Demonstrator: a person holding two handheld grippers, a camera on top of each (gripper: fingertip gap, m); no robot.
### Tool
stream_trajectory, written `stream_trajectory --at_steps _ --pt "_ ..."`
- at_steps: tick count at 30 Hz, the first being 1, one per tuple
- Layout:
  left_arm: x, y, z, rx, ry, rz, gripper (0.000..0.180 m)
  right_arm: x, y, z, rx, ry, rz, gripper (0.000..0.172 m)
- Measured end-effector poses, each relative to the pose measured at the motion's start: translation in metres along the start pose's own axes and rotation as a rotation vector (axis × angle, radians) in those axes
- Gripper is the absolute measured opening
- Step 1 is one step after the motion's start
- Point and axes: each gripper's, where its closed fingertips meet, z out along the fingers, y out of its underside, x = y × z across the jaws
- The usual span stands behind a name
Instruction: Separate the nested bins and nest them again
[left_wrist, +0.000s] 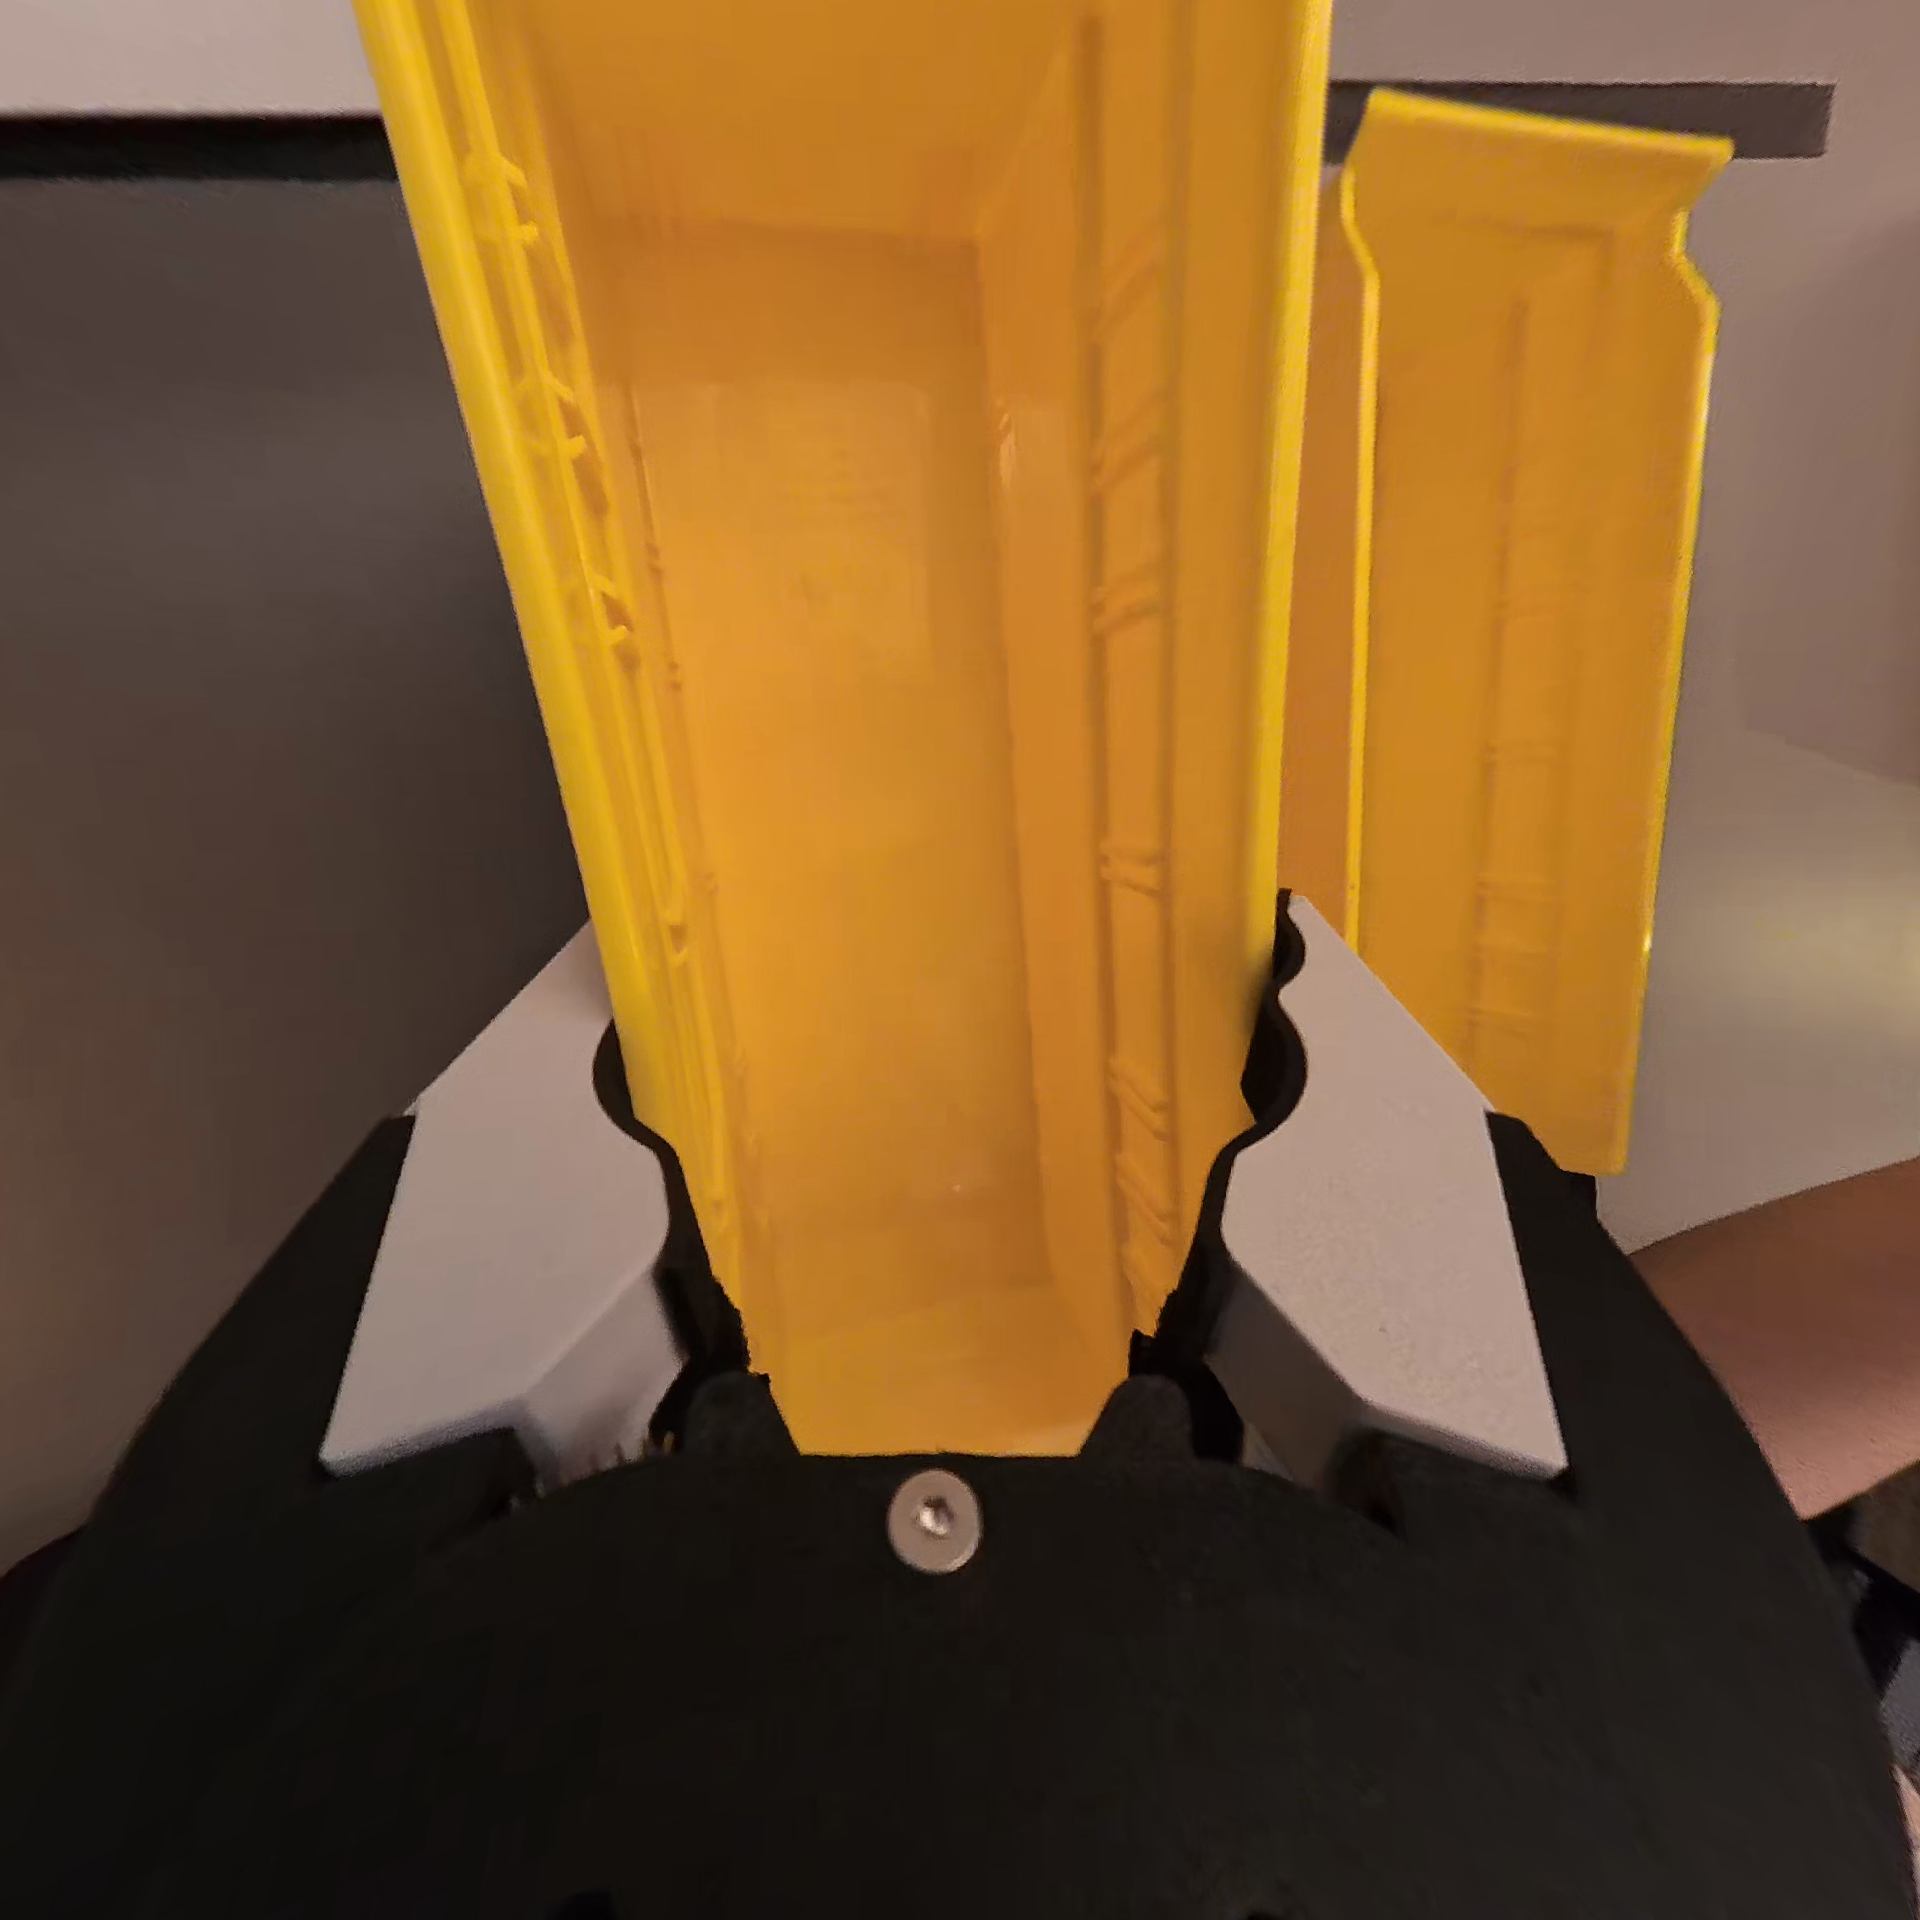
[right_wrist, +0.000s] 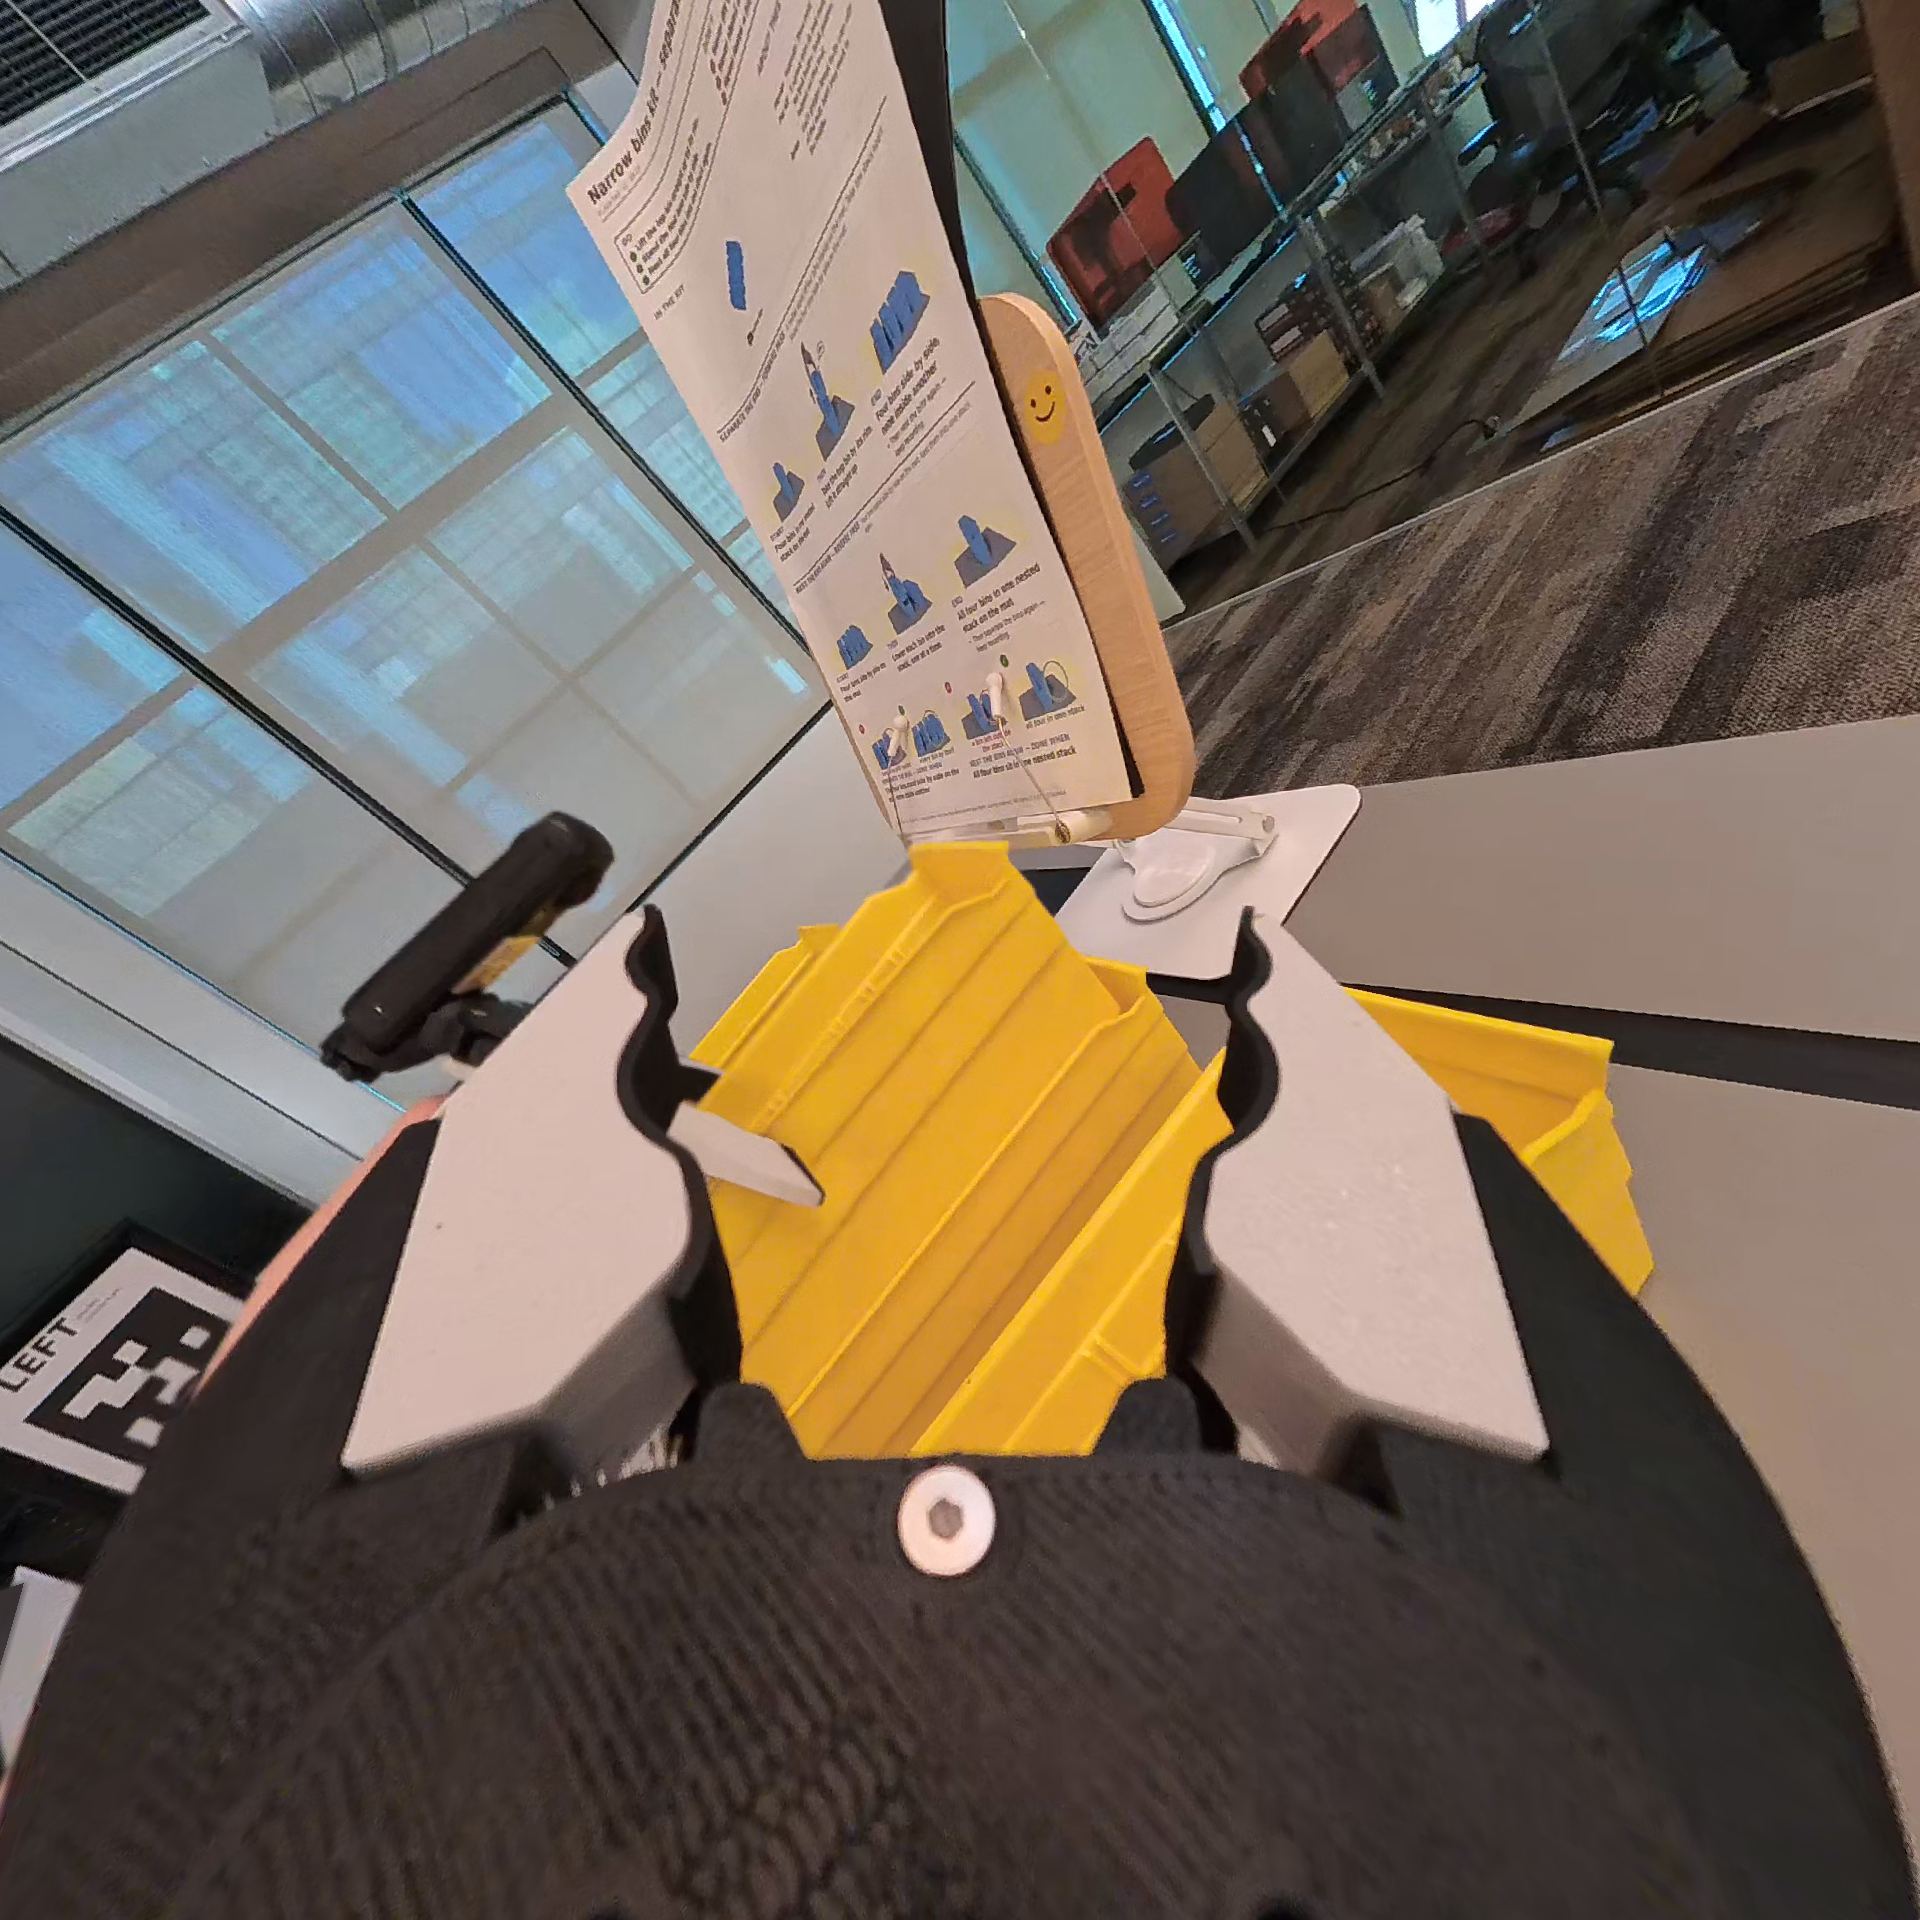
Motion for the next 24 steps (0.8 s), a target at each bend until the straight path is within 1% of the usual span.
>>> stream_trajectory --at_steps 2,3,4,6,12,17,24 --pt "0.003 0.007 0.013 -0.017 0.041 -0.014 0.115 0.001 0.001 0.000 -0.005 0.000 0.007 0.106" --pt "0.001 0.010 0.018 -0.017 0.038 -0.018 0.117 0.002 0.002 0.001 -0.005 0.001 0.009 0.107" --pt "-0.002 0.007 0.020 0.012 0.012 -0.007 0.115 0.002 0.002 0.001 -0.006 0.000 0.012 0.106" --pt "-0.004 0.007 0.022 0.023 -0.011 -0.001 0.116 0.003 0.004 0.002 -0.012 0.001 0.015 0.107" --pt "0.005 0.003 0.025 0.052 -0.029 0.019 0.114 0.003 0.009 0.006 -0.033 0.002 0.013 0.107" --pt "0.005 0.003 0.035 0.032 -0.017 0.003 0.114 0.006 0.010 0.006 -0.038 -0.001 0.025 0.107" --pt "0.005 0.005 0.038 0.013 -0.026 -0.003 0.116 0.009 0.011 0.006 -0.044 0.000 0.038 0.107"
